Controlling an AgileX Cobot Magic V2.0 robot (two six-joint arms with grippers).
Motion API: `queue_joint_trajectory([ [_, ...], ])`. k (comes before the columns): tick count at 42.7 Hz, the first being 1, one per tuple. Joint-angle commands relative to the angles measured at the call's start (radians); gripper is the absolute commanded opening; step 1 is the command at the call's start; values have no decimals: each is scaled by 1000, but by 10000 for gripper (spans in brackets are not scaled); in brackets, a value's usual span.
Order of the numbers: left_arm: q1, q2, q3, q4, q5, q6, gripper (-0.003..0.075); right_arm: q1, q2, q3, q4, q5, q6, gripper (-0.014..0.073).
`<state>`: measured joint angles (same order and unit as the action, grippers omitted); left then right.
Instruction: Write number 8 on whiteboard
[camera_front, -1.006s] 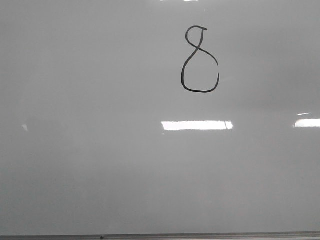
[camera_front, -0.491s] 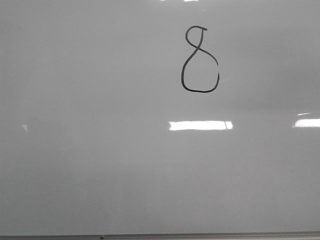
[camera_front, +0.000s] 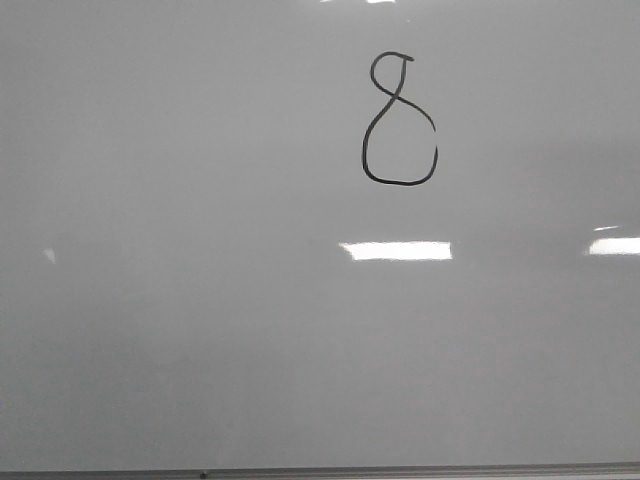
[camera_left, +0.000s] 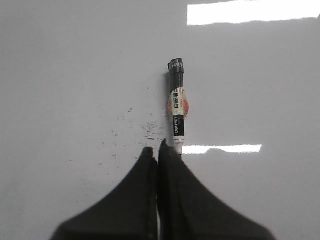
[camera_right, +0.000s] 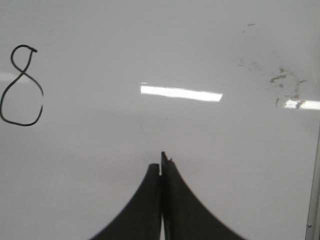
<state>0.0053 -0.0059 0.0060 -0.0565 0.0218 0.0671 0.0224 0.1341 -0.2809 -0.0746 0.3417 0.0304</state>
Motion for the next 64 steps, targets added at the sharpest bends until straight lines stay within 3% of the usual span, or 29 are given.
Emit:
queue_joint_trajectory([
  [1,-6,-14,13,-9,-84,0,-20,-46,-66,77,-6,-215,0,-69],
  [15,-6,-14,13,-9,-84,0,-20,-103,-162,306,75,-442,0,-69],
  [50,-6,-14,13,-9,-84,0,-20,-103,-162,304,75,-443,0,-69],
  [64,-6,-14,13,-9,-84,0,-21,-58,-162,304,75,-443,0,-69],
])
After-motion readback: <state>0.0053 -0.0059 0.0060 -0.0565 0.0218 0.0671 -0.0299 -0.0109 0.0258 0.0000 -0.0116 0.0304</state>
